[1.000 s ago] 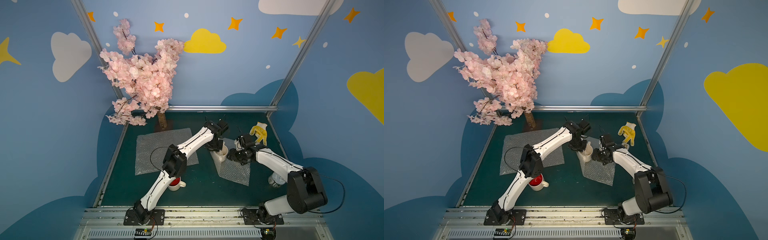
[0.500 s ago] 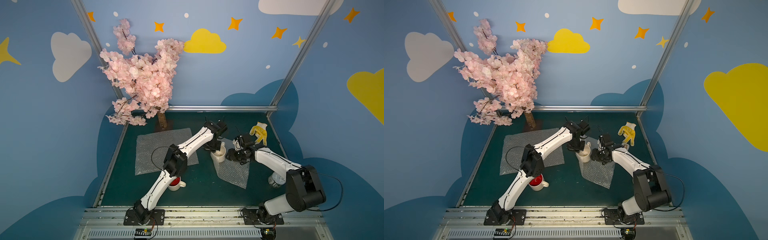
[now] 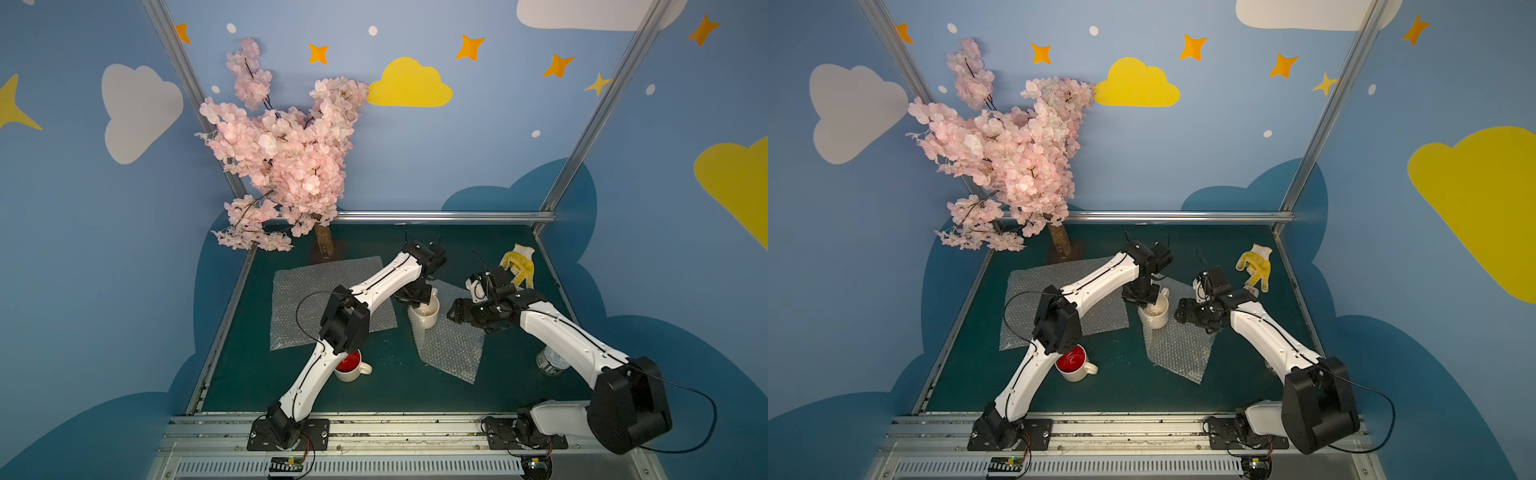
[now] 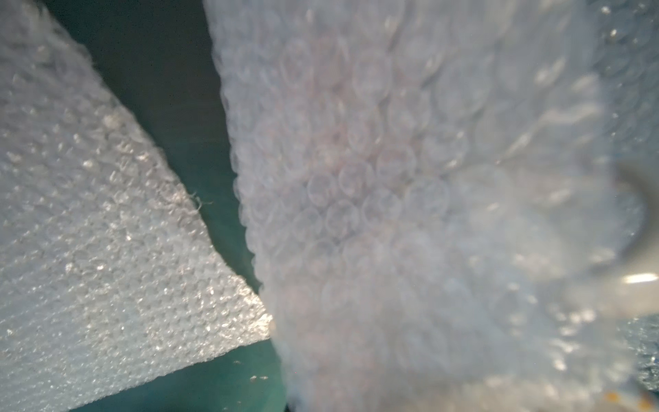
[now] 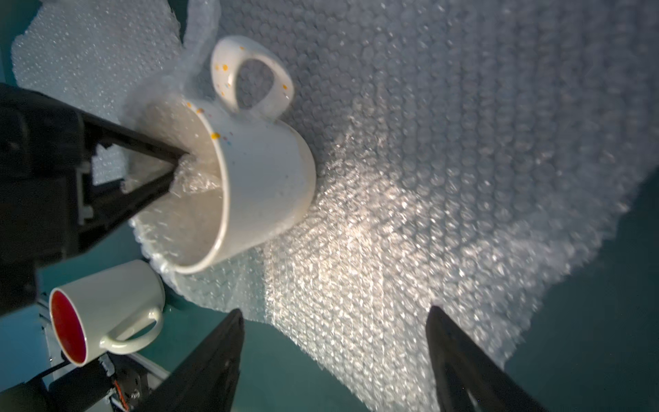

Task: Wrap mugs in bubble wrap
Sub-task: Wrap the mug in bubble wrap.

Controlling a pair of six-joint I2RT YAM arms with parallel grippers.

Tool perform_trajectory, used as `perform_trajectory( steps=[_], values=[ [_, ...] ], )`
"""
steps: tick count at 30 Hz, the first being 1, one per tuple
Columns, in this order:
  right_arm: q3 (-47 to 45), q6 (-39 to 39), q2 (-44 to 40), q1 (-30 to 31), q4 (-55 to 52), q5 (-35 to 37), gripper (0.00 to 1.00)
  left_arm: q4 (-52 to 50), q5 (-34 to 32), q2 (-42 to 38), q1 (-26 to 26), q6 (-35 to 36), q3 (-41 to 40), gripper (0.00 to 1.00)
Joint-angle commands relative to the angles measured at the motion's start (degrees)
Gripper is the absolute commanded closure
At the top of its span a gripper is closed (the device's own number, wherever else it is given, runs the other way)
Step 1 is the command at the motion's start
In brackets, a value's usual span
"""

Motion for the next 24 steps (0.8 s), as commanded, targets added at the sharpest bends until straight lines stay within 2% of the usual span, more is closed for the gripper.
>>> perform_trajectory(
  steps=[1,5,12,18,24],
  values=[
    [-3.44,2.4,-1.65,2.09,-7.01,0.65,0.19,3.47,0.43,-6.33,2.64,-1.3,-8.5,0.98],
    [-8.11,5.01,-4.55,5.23,-6.67,1.47,0.18,10.73,1.89,-12.3,4.93,-2.6,-17.95,0.98],
    [-12.78,8.81,-6.47,10.63,-4.64,2.42,0.2,22.09,5.25,-18.91,7.29,-5.54,-29.63,0.98],
    [-18.19,11.51,-6.55,11.08,0.96,-0.12,0.24,24.02,6.14,-19.17,7.46,-5.65,-31.53,0.98],
    [-18.93,12.57,-2.74,11.71,6.42,-0.89,0.27,23.79,6.12,-18.86,7.4,-5.22,-31.15,0.98]
  ],
)
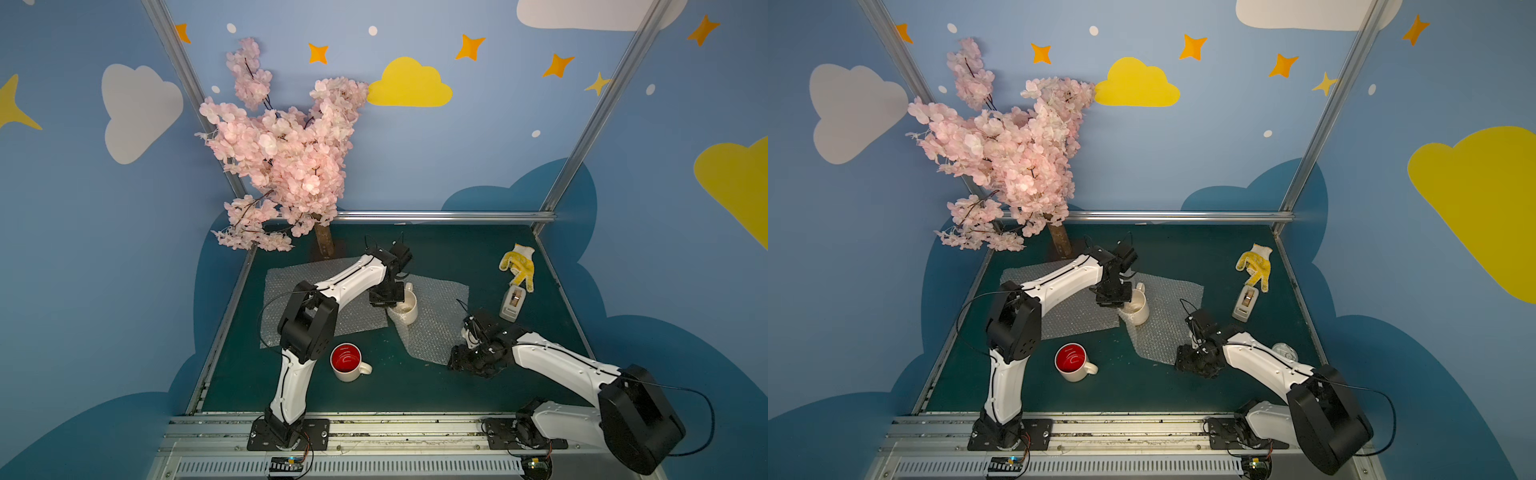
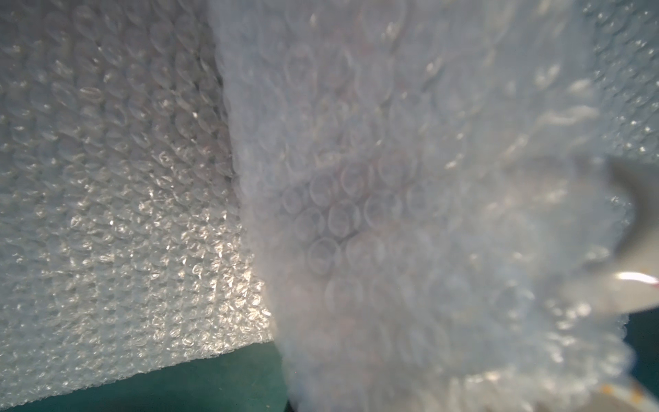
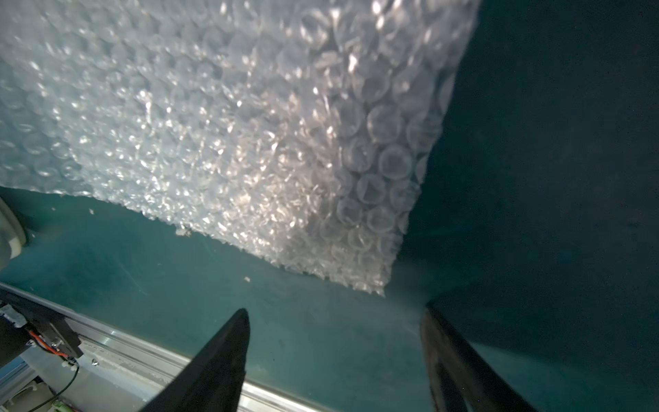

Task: Wrap mugs in bubble wrap
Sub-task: Wrap the mug in bubble wrap.

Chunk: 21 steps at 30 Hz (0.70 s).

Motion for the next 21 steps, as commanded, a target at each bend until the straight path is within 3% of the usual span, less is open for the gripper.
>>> perform_trajectory(
  steps=[1,11,21],
  values=[
    [-1.01,1.82,1.9,0.67,6.43,-1.15,0.28,2.88,1.2,-0.65,-0.06,-0.15,0.1,0.98],
    [-2.4,2.8,5.73,-0.02,12.24,1.35,0.34,0.64,0.57,0.72,-0.21,1.07,1.68,0.98],
    [-0.99,1.1,8.1,-2.13,15.06,3.14,0.5,-1.96,-0.91,2.51,-1.12,2.32,4.56,0.98]
  ],
)
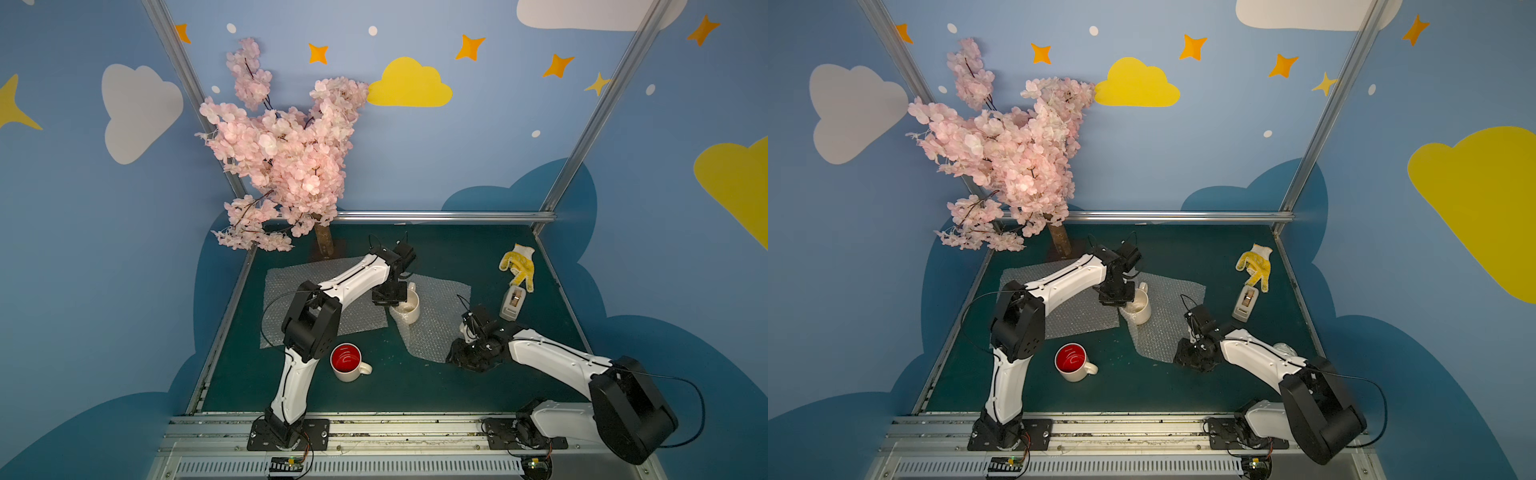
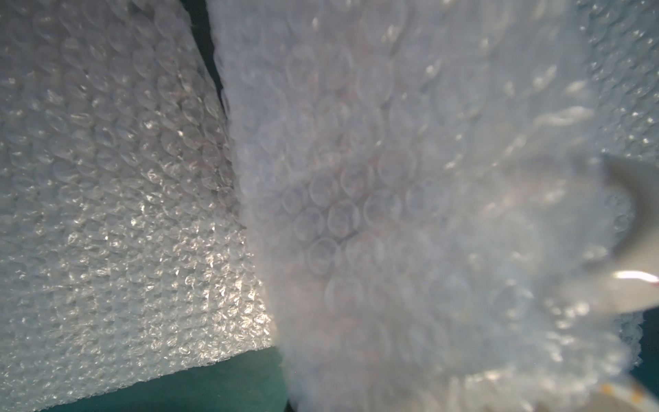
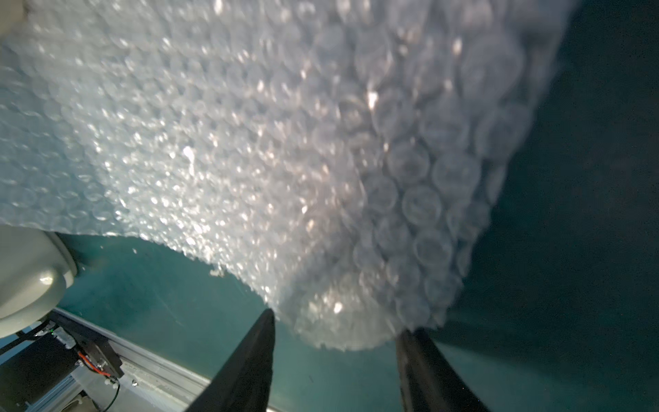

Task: Wrap mugs in bubble wrap
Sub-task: Wrap the mug in bubble wrap.

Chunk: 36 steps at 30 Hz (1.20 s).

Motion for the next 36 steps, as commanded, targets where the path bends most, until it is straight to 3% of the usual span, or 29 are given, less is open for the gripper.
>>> perform_trajectory(
  steps=[1,9,18,26,36],
  values=[
    [-1.11,-2.26,4.57,-0.61,8.48,3.4,0.55,-0.53,0.49,1.0,-0.29,0.83,1.78,0.98],
    [-0.16,-2.98,5.75,-0.93,9.26,4.97,0.76,-1.28,0.77,1.55,-0.55,1.21,2.72,0.98],
    [2.47,-5.27,1.34,-0.77,4.85,4.55,1.0,-3.68,0.78,2.99,-1.08,2.33,5.52,0.98],
    [10.42,-9.68,-3.07,-0.79,1.49,-6.25,1.0,-8.4,-1.27,6.28,-2.72,4.38,10.28,0.98],
    [18.53,-9.55,1.66,-1.8,5.57,-16.54,1.0,-8.03,-2.57,6.87,-4.75,6.93,11.37,0.98]
  ],
)
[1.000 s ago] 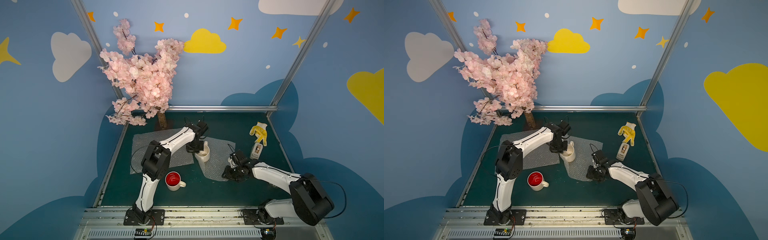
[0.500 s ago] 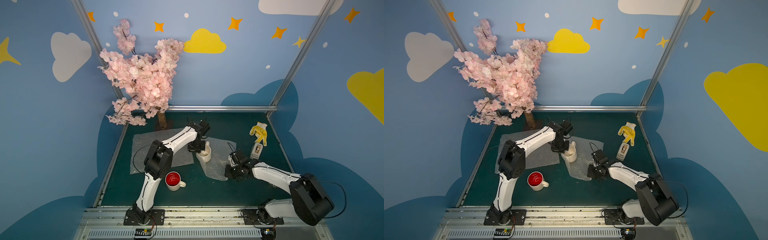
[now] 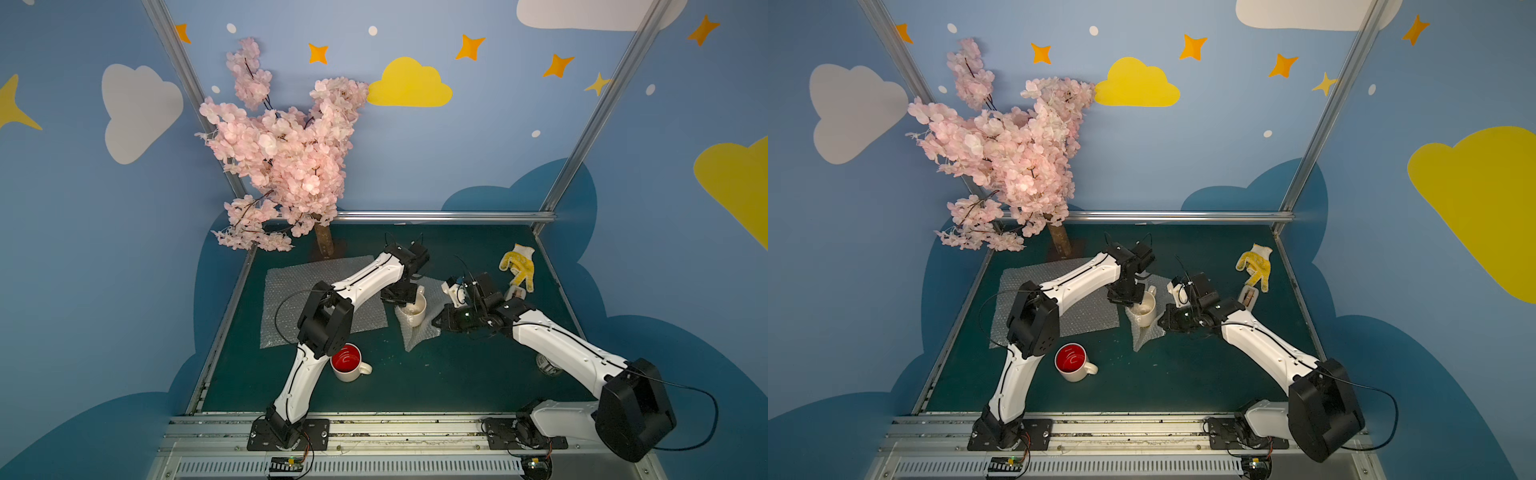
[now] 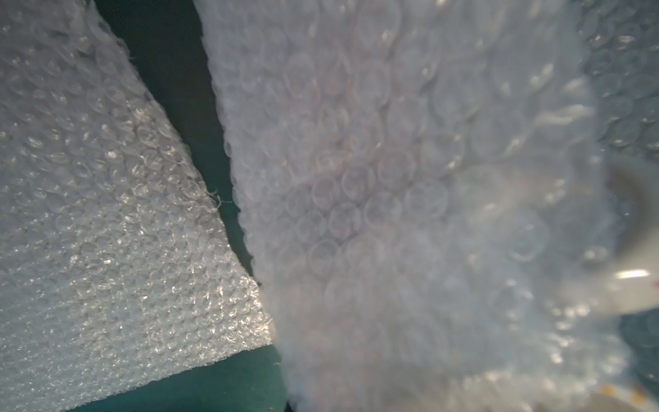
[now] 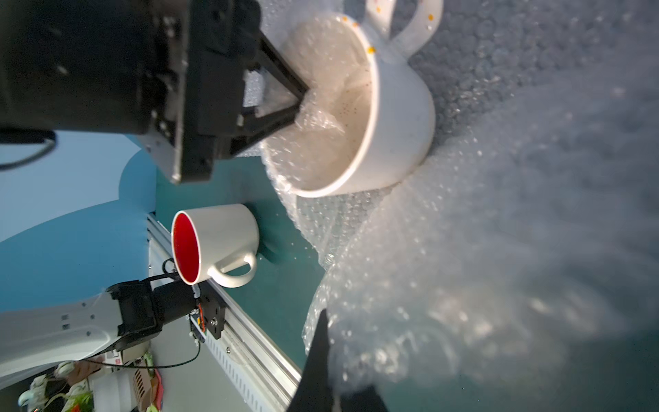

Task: Wrap mugs in bubble wrap
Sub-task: Wrap the mug in bubble wrap.

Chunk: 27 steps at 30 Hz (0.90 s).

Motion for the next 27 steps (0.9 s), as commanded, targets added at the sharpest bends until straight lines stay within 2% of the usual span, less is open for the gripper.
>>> perform_trajectory(
  steps=[1,7,15,21,25,27],
  values=[
    [1.92,0.71,2.05,-1.02,2.87,-5.56,1.0,0.07,0.77,0.27,-1.18,2.4,0.2,0.98],
    [2.12,6.87,5.64,-1.72,12.59,-7.9,1.0,1.45,1.94,0.36,-2.37,6.32,-0.32,0.98],
    [2.55,9.5,10.83,-1.34,17.04,0.18,1.0,3.9,5.14,0.0,-2.77,10.01,-1.07,0.98],
    [7.11,7.37,15.87,0.57,11.95,7.19,1.0,5.03,8.23,0.29,-2.89,13.67,-0.94,0.98],
    [9.6,7.22,18.48,1.98,8.35,11.0,1.0,5.96,7.68,-0.24,-2.86,14.51,-1.64,0.97],
    [10.9,7.49,19.4,2.65,5.4,13.41,1.0,6.93,6.67,-1.42,-2.8,14.55,-2.56,0.93]
  ],
)
